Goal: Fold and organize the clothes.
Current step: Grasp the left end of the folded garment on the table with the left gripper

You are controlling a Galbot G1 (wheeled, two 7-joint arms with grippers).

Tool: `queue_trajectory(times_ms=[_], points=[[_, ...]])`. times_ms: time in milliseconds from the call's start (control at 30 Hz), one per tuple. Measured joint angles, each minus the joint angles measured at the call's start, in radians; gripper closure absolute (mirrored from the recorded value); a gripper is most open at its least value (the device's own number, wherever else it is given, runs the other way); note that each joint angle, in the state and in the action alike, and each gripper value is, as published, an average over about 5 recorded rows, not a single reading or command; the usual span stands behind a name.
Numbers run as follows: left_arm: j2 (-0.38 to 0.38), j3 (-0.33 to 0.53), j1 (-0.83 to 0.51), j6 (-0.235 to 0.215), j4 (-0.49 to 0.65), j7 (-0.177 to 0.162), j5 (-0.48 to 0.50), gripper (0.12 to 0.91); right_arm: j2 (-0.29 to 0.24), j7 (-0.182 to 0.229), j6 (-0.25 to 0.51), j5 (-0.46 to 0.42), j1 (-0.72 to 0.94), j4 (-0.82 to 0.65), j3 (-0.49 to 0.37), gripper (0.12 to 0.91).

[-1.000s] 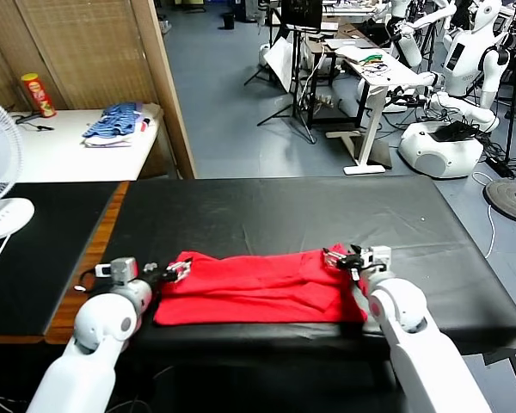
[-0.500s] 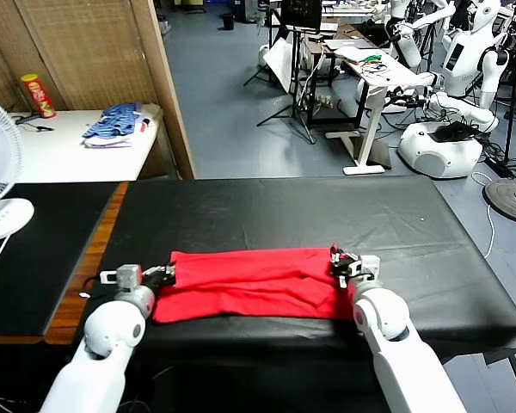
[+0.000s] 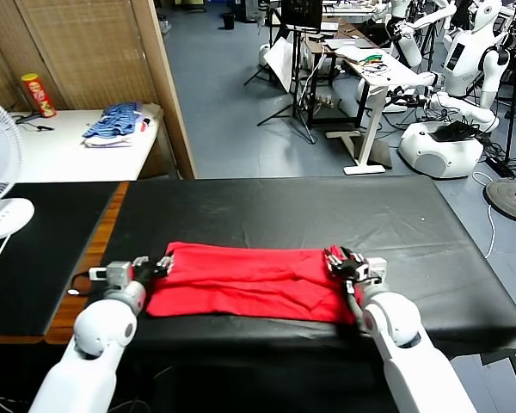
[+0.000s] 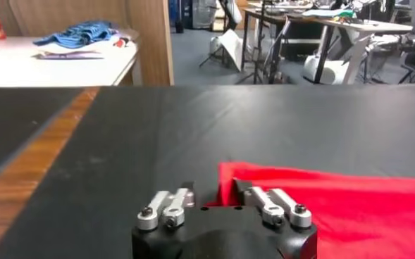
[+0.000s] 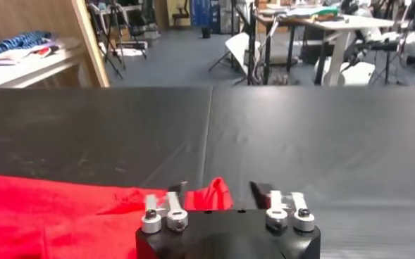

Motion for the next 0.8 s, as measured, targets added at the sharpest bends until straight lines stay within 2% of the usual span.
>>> queue_trajectory(times_ms=[67,133,267,567,667,800], points=[[0.001,-0.013,0.013,0.003,-0.013,-0.001,-0.037,0.262,-0.007,0.001,-0.001,0.006,-0.017,0.033,0.008,0.23],[-0.002,-0.027,0.03,0.003,-0.026,-0.001,-0.067,0.24,-0.009,0.001,-0.002,0.009,-0.034,0.062,0.014,0.228],[-0.02,-0.05,0.067,-0.007,-0.043,0.004,-0.078,0.233,-0.007,0.001,-0.003,0.01,-0.062,0.104,0.017,0.227],[-0.069,-0.065,0.166,-0.051,-0.05,0.053,0.0,0.234,-0.012,-0.007,-0.004,0.012,-0.081,0.154,0.017,0.227],[-0.078,-0.067,0.181,-0.065,-0.041,0.057,0.011,0.298,-0.014,-0.011,-0.005,0.014,-0.084,0.165,0.017,0.227],[-0.082,-0.068,0.197,-0.074,-0.043,0.065,0.024,0.499,-0.015,-0.015,-0.004,0.013,-0.085,0.17,0.017,0.227]])
